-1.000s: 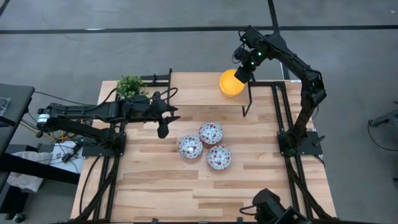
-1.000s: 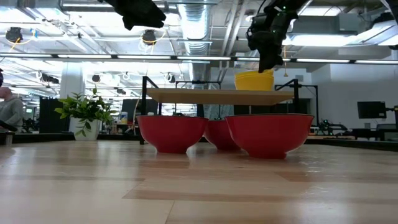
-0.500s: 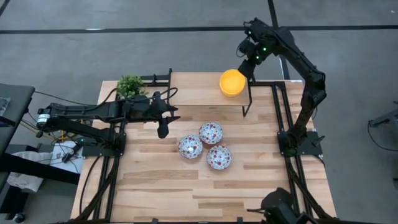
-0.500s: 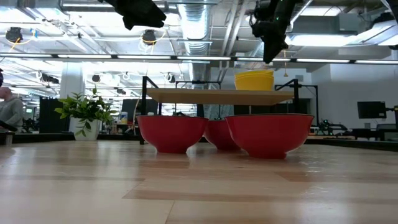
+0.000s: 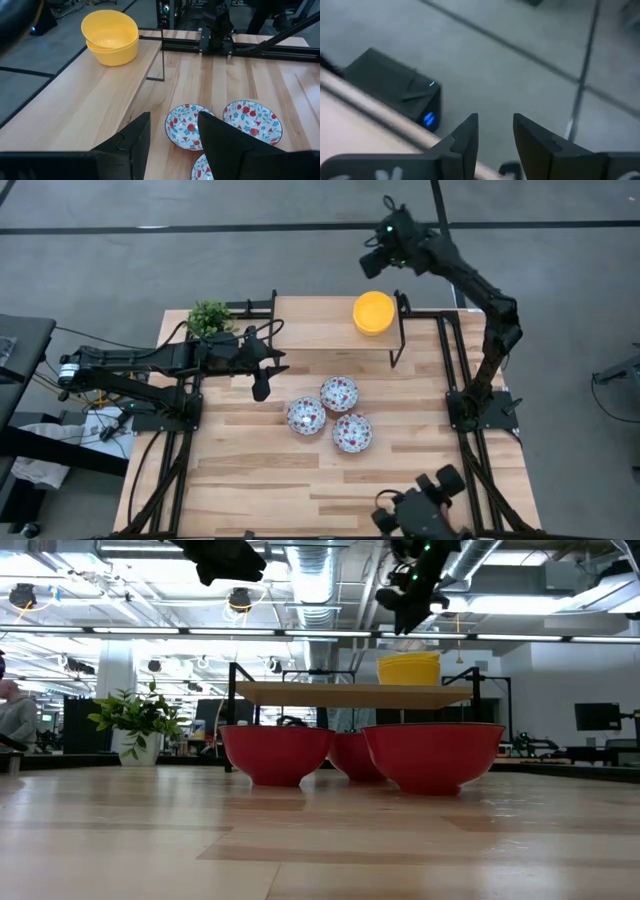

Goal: Pick & Place Mini bowls
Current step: Adjust the yellow bowl on the shelf

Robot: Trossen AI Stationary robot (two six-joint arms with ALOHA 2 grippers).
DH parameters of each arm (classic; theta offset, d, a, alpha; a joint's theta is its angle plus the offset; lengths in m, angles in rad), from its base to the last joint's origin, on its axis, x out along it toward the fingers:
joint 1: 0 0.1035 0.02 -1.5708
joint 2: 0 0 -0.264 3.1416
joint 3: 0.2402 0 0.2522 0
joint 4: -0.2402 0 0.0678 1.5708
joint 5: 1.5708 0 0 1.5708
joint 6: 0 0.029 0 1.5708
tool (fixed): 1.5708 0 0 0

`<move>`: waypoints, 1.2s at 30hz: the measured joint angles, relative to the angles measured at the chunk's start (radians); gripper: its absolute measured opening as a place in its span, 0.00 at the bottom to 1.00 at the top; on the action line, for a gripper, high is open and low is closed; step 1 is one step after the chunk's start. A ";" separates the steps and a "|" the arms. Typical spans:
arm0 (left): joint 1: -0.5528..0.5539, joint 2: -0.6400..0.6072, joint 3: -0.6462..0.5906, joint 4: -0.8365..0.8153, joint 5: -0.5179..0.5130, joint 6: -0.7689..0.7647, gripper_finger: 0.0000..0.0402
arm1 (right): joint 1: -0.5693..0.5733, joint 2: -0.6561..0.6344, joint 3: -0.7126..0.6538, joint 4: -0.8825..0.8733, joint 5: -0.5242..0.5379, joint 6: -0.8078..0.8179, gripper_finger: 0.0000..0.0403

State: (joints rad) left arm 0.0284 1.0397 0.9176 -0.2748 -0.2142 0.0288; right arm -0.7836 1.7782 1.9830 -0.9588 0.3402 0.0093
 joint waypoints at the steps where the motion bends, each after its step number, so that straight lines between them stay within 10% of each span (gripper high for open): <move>1: 0.000 0.000 0.000 0.000 0.000 0.005 0.41 | 0.010 0.000 -0.025 0.045 0.028 -0.016 0.28; 36: 0.047 -0.020 0.000 -0.001 -0.003 0.019 0.41 | -0.063 -0.243 -0.631 0.439 0.069 -0.061 0.28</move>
State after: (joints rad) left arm 0.0757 1.0195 0.9180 -0.2756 -0.2176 0.0475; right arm -0.8468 1.5350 1.3523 -0.5194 0.4094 -0.0520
